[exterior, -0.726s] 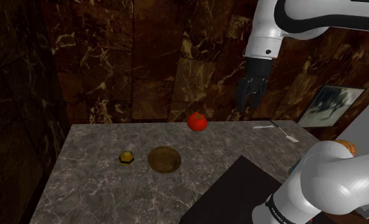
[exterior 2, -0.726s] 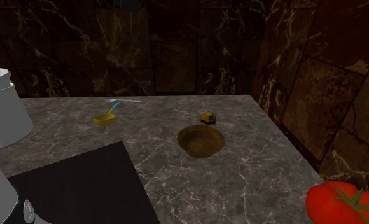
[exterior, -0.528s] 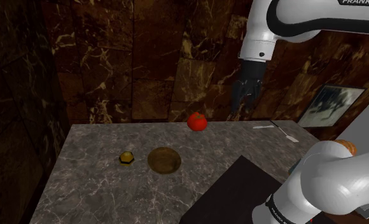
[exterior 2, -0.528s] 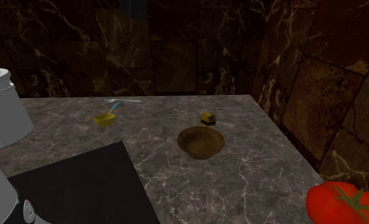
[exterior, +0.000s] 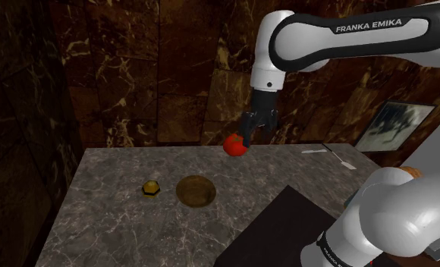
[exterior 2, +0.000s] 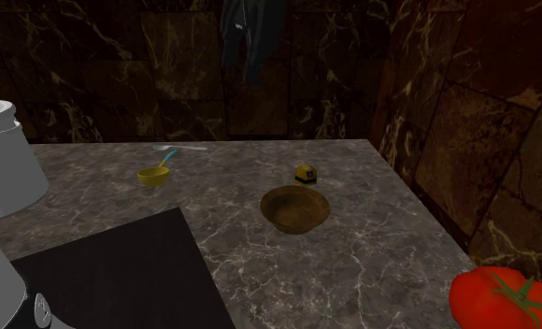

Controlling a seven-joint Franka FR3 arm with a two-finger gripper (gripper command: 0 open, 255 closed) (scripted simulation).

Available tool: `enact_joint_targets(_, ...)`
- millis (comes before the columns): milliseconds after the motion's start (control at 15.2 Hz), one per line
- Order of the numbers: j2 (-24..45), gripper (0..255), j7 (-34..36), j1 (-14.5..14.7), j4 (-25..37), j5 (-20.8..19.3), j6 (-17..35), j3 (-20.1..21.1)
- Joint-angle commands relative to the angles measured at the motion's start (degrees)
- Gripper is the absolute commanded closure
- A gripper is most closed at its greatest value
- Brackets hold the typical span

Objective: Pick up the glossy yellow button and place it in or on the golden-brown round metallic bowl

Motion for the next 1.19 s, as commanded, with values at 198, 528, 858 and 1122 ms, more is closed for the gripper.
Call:
enact_joint_targets(198,10.0,0,2.4,1.1,2.1,0.5,8.3,2.9)
enact_joint_targets(528,20.8,0,4.9,1.9,6.5,-0.5,15.1,5.0)
enact_joint_targets(858,31.9,0,7.7,3.0,12.7,-2.7,20.1,6.3)
enact_joint_targets(1122,41.0,0,10.1,4.3,19.1,-5.0,22.8,6.7)
